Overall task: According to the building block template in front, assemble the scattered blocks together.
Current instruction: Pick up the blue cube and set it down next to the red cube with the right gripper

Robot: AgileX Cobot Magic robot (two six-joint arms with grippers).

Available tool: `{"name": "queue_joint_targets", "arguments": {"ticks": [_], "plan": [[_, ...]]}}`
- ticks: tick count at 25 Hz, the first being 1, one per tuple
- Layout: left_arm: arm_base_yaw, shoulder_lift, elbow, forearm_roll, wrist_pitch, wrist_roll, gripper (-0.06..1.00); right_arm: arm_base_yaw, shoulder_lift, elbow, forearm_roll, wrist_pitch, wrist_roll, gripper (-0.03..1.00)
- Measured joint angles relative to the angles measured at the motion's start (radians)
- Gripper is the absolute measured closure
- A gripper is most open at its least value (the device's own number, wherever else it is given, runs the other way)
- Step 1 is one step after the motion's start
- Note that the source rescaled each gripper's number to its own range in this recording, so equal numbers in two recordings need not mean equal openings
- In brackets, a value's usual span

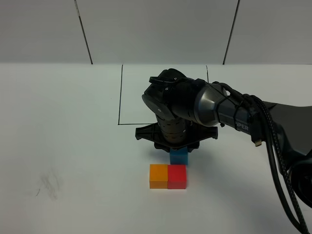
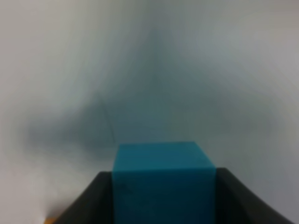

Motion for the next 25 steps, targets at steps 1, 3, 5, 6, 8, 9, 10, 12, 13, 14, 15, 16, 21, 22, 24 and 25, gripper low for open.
{"name": "queue_joint_targets", "arguments": {"ticks": [1, 3, 5, 6, 8, 9, 10, 12, 13, 14, 15, 16, 21, 22, 24, 25], "plan": [[0.000, 0.000, 0.000, 0.000, 0.000, 0.000, 0.70, 0.000, 0.000, 0.000, 0.000, 0.000, 0.000, 0.75], [0.000, 0.000, 0.000, 0.000, 0.000, 0.000, 0.70, 0.000, 0.001, 0.000, 0.000, 0.000, 0.000, 0.75], [0.000, 0.000, 0.000, 0.000, 0.000, 0.000, 0.70, 0.000, 0.008, 0.000, 0.002, 0.000, 0.002, 0.75], [0.000, 0.000, 0.000, 0.000, 0.000, 0.000, 0.70, 0.000, 0.014, 0.000, 0.003, 0.000, 0.003, 0.75], [0.000, 0.000, 0.000, 0.000, 0.000, 0.000, 0.70, 0.000, 0.026, 0.000, 0.007, 0.000, 0.003, 0.75], [0.000, 0.000, 0.000, 0.000, 0.000, 0.000, 0.70, 0.000, 0.031, 0.000, 0.011, -0.001, 0.003, 0.75], [0.000, 0.000, 0.000, 0.000, 0.000, 0.000, 0.70, 0.000, 0.033, 0.000, 0.011, -0.001, 0.003, 0.75], [0.000, 0.000, 0.000, 0.000, 0.000, 0.000, 0.70, 0.000, 0.034, 0.000, 0.013, -0.004, 0.003, 0.75], [0.000, 0.000, 0.000, 0.000, 0.000, 0.000, 0.70, 0.000, 0.034, -0.001, 0.013, -0.005, 0.003, 0.75], [0.000, 0.000, 0.000, 0.000, 0.000, 0.000, 0.70, 0.000, 0.035, -0.001, 0.014, -0.005, 0.003, 0.75], [0.000, 0.000, 0.000, 0.000, 0.000, 0.000, 0.70, 0.000, 0.038, -0.001, 0.014, -0.005, 0.003, 0.75], [0.000, 0.000, 0.000, 0.000, 0.000, 0.000, 0.70, 0.000, 0.043, -0.001, 0.017, -0.005, 0.003, 0.75], [0.000, 0.000, 0.000, 0.000, 0.000, 0.000, 0.70, 0.001, 0.053, -0.003, 0.032, -0.004, 0.000, 0.75], [0.000, 0.000, 0.000, 0.000, 0.000, 0.000, 0.70, 0.001, 0.053, -0.003, 0.032, -0.005, 0.000, 0.75], [0.000, 0.000, 0.000, 0.000, 0.000, 0.000, 0.70, 0.001, 0.053, -0.003, 0.033, -0.006, 0.000, 0.75], [0.000, 0.000, 0.000, 0.000, 0.000, 0.000, 0.70, 0.001, 0.053, -0.003, 0.035, -0.006, -0.001, 0.75]]}}
